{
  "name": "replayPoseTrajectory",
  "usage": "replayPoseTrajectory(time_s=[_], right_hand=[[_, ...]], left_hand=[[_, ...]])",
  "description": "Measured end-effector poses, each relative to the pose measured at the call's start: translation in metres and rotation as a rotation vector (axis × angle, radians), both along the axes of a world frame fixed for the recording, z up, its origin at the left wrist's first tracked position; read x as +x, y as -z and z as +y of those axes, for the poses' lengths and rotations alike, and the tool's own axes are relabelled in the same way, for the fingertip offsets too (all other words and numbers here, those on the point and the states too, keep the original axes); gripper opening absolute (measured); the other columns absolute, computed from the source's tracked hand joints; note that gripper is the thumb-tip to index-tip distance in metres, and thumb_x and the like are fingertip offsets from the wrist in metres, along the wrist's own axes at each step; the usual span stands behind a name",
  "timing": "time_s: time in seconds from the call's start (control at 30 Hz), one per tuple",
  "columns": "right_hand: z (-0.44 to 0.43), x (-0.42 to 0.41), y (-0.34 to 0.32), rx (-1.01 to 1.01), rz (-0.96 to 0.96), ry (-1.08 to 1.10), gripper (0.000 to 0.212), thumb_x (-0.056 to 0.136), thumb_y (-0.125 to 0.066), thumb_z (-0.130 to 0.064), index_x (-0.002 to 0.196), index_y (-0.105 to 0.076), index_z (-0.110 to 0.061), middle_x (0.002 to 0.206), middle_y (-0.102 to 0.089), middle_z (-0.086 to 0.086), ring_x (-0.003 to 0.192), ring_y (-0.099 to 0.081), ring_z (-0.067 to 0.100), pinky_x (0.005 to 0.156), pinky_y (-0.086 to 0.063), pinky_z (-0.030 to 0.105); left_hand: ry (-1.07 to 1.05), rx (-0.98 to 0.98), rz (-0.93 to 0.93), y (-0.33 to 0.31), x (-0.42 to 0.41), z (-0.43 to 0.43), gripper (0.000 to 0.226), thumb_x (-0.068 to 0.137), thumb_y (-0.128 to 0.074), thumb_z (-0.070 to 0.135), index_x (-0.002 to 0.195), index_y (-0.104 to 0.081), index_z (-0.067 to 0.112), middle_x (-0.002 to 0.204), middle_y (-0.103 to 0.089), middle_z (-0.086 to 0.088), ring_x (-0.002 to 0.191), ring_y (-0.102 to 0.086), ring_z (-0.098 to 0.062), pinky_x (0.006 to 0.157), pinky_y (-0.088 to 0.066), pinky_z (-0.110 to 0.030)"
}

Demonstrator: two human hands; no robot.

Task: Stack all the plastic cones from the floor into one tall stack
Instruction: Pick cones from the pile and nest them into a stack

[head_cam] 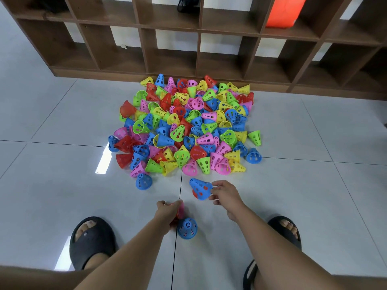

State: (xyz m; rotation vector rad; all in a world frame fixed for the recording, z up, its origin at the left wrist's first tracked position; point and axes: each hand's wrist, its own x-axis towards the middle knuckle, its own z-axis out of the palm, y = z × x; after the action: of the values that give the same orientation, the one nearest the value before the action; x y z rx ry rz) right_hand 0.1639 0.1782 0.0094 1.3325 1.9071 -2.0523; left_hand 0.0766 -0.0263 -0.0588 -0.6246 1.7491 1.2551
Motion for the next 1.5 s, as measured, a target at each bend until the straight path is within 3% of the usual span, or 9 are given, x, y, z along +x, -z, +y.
replayPoseTrajectory(time_s=[0.17,0.3,0.43,0.77,0.93,1.1,1.2,1.3,1.5], right_hand=[[0.000,0.015,0.006,-0.232,-0.074,-0.135,0.028,0.095,-0.064,-0.002,0.123,-0.067,-0.003,0.089,-0.073,0.010,0.069,-0.067,0.017,0.062,-0.052,0.027],[-0.008,0.023,0.013,-0.318,-0.132,-0.317,0.028,0.094,-0.066,-0.004,0.121,-0.069,-0.006,0.091,-0.072,0.008,0.074,-0.067,0.019,0.068,-0.053,0.029],[-0.021,0.025,0.020,-0.318,-0.190,-0.462,0.025,0.093,-0.065,-0.006,0.117,-0.070,-0.008,0.094,-0.073,0.009,0.080,-0.068,0.020,0.069,-0.052,0.029],[-0.034,0.015,0.035,0.048,-0.280,-0.548,0.010,0.092,-0.064,-0.007,0.101,-0.067,-0.011,0.088,-0.069,0.012,0.066,-0.061,0.019,0.051,-0.044,0.026],[-0.025,0.000,0.044,0.330,-0.235,-0.417,0.015,0.085,-0.062,-0.012,0.090,-0.070,-0.024,0.097,-0.075,0.007,0.086,-0.072,0.029,0.076,-0.059,0.038],[-0.019,-0.012,0.038,0.740,-0.190,-0.433,0.025,0.096,-0.057,-0.015,0.118,-0.063,-0.023,0.125,-0.056,0.005,0.104,-0.067,0.032,0.088,-0.057,0.041],[-0.013,-0.020,0.039,0.826,-0.160,-0.559,0.054,0.097,-0.056,-0.008,0.146,-0.052,-0.030,0.151,-0.040,0.001,0.125,-0.059,0.029,0.097,-0.057,0.042],[-0.005,-0.024,0.042,0.845,-0.172,-0.701,0.065,0.096,-0.053,-0.004,0.152,-0.048,-0.037,0.164,-0.030,-0.006,0.135,-0.054,0.027,0.103,-0.054,0.043],[-0.009,-0.022,0.051,0.834,-0.199,-0.744,0.054,0.092,-0.062,-0.007,0.139,-0.056,-0.032,0.142,-0.052,0.000,0.121,-0.063,0.030,0.100,-0.054,0.041]], left_hand=[[-0.022,-0.015,0.138,0.006,-0.002,-0.002,0.083,0.080,-0.086,0.037,0.144,-0.034,0.027,0.114,-0.062,-0.008,0.097,-0.070,-0.030,0.082,-0.063,-0.046],[0.028,0.009,0.267,-0.004,-0.010,-0.012,0.111,0.071,-0.089,0.036,0.159,-0.021,0.038,0.122,-0.063,-0.004,0.108,-0.067,-0.028,0.097,-0.059,-0.050],[0.032,0.127,0.278,-0.024,-0.018,-0.021,0.105,0.080,-0.090,0.022,0.158,-0.021,0.039,0.132,-0.062,-0.004,0.112,-0.064,-0.026,0.090,-0.055,-0.045],[0.203,0.264,0.315,-0.079,-0.022,-0.030,0.082,0.076,-0.092,0.007,0.140,-0.045,0.028,0.129,-0.057,-0.001,0.116,-0.061,-0.023,0.095,-0.054,-0.041],[0.356,0.250,0.384,-0.091,-0.007,-0.025,0.083,0.073,-0.094,0.007,0.138,-0.047,0.026,0.127,-0.057,0.000,0.112,-0.065,-0.021,0.086,-0.056,-0.032],[0.506,0.217,0.452,-0.091,0.008,-0.018,0.083,0.068,-0.096,0.008,0.133,-0.047,0.027,0.122,-0.062,-0.001,0.108,-0.067,-0.019,0.080,-0.059,-0.027],[0.618,0.172,0.472,-0.083,0.019,-0.016,0.086,0.062,-0.097,0.017,0.130,-0.047,0.034,0.122,-0.063,0.002,0.113,-0.066,-0.017,0.088,-0.064,-0.034],[0.714,0.101,0.517,-0.072,0.029,-0.018,0.091,0.054,-0.095,0.030,0.130,-0.048,0.041,0.124,-0.062,0.007,0.114,-0.065,-0.016,0.096,-0.063,-0.042],[0.897,-0.021,0.662,-0.057,0.043,-0.025,0.093,0.057,-0.092,0.030,0.138,-0.046,0.038,0.124,-0.051,0.011,0.112,-0.060,-0.017,0.095,-0.055,-0.029]])
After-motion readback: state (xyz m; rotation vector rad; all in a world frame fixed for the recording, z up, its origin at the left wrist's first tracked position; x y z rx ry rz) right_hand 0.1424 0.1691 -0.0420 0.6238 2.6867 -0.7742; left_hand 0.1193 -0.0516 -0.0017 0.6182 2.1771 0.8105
